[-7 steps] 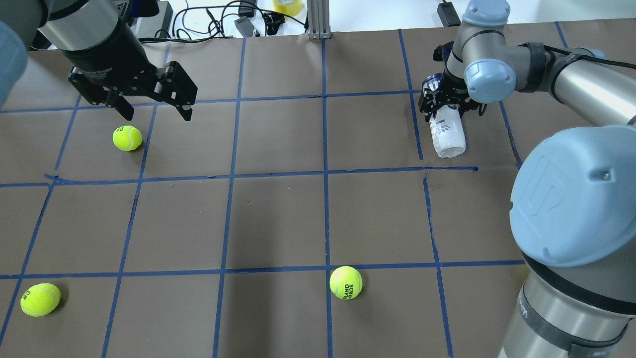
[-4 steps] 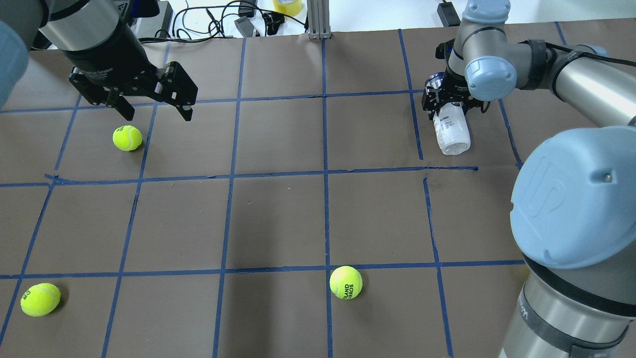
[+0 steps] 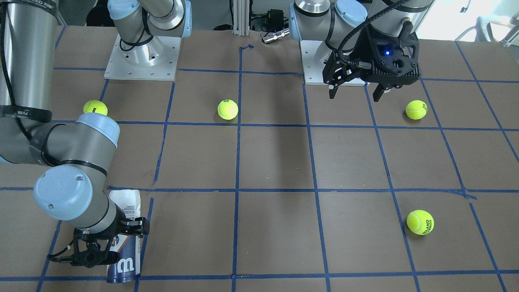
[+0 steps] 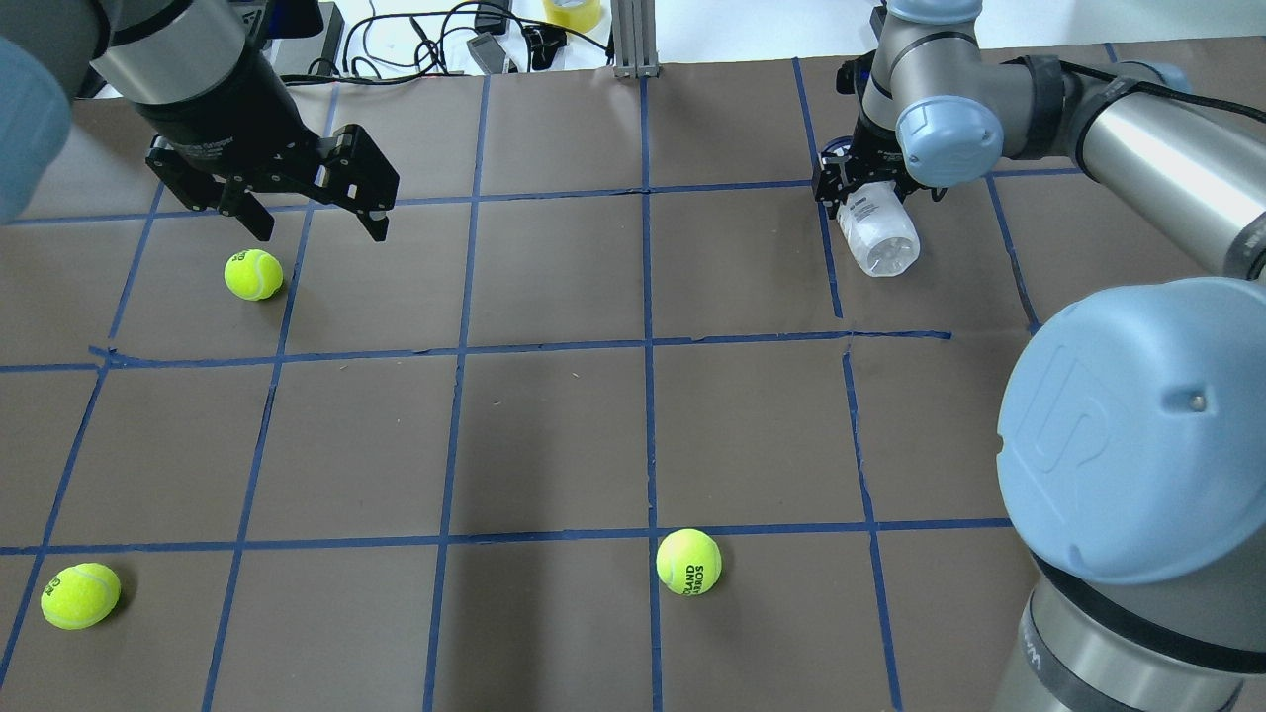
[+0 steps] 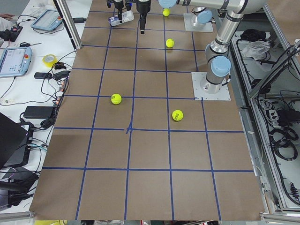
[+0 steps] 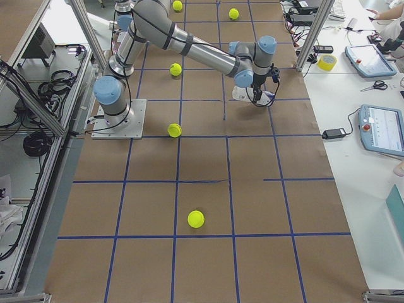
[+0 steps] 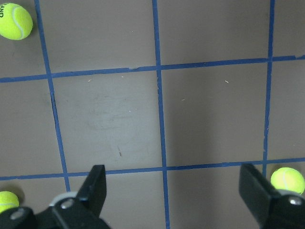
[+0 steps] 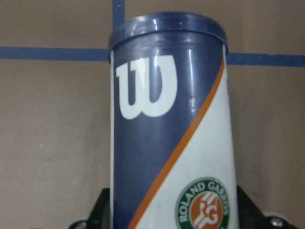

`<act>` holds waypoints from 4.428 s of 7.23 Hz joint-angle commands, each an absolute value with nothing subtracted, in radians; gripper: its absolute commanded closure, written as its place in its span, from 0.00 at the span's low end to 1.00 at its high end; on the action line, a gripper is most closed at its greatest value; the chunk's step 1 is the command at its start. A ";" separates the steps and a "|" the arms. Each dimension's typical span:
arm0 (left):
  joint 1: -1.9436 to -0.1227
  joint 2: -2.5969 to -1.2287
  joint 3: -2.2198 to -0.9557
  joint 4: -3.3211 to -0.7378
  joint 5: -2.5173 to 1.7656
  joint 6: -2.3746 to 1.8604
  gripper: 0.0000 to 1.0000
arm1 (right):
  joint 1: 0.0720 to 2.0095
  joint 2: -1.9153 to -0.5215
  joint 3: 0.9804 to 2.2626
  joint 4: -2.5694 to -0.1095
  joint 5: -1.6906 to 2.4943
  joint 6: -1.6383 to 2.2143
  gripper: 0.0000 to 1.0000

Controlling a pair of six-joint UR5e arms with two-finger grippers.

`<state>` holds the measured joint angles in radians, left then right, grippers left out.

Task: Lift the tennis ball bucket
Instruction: 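Lift the can with the right gripper and carry it toward the left gripper, then lay the can on its side on the table and open the right gripper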

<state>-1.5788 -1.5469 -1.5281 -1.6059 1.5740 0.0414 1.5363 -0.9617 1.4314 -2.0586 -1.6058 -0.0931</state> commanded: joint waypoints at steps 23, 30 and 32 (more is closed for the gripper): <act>-1.578 -1.526 -1.526 -1.669 1.572 0.043 0.00 | 1.962 -0.842 1.316 -2.327 -1.340 -1.093 0.18; -1.575 -1.546 -1.529 -1.657 1.572 0.058 0.00 | 1.948 -0.782 1.358 -2.450 -1.261 -1.161 0.16; -1.574 -1.552 -1.531 -1.657 1.577 0.055 0.00 | 1.948 -0.770 1.359 -2.464 -1.261 -1.166 0.16</act>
<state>-1.5752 -1.5483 -1.5301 -1.6569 1.5780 0.0562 1.9485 -0.7781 1.3575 -2.4538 -1.2619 -1.1627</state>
